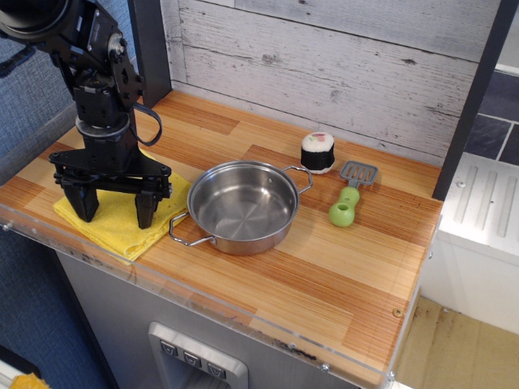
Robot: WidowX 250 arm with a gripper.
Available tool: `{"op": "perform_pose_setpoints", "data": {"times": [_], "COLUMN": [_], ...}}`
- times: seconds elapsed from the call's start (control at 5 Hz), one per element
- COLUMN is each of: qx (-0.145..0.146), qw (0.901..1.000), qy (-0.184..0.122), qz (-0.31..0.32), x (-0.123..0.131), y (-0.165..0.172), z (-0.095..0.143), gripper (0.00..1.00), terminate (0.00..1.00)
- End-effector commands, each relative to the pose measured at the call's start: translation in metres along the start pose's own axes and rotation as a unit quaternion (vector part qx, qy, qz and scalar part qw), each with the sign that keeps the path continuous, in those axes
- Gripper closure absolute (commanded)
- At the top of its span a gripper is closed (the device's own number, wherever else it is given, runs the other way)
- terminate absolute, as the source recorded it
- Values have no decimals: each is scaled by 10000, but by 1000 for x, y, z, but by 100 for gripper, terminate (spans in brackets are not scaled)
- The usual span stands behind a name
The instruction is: Move yellow cloth little bit upward
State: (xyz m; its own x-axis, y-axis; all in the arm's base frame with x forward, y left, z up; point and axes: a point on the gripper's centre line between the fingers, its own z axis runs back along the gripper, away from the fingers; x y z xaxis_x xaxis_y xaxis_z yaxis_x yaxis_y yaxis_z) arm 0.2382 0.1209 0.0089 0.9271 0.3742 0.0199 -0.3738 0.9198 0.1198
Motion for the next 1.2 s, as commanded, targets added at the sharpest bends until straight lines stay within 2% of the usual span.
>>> {"op": "perform_pose_setpoints", "data": {"times": [0.0,0.2,0.4,0.6,1.0], "qx": [619,85,-237,-681,-681], "qw": [9960,9902,9830,9725,9725], "qy": [-651,-1392,-1820,-2208,-2208], "qz": [-34,87,88,286,286], "x": [24,39,45,42,42], "y": [21,19,-2,-9,-9], "z": [45,77,109,127,127], "gripper": [0,0,0,0,0], "terminate": [0,0,0,0,0]}}
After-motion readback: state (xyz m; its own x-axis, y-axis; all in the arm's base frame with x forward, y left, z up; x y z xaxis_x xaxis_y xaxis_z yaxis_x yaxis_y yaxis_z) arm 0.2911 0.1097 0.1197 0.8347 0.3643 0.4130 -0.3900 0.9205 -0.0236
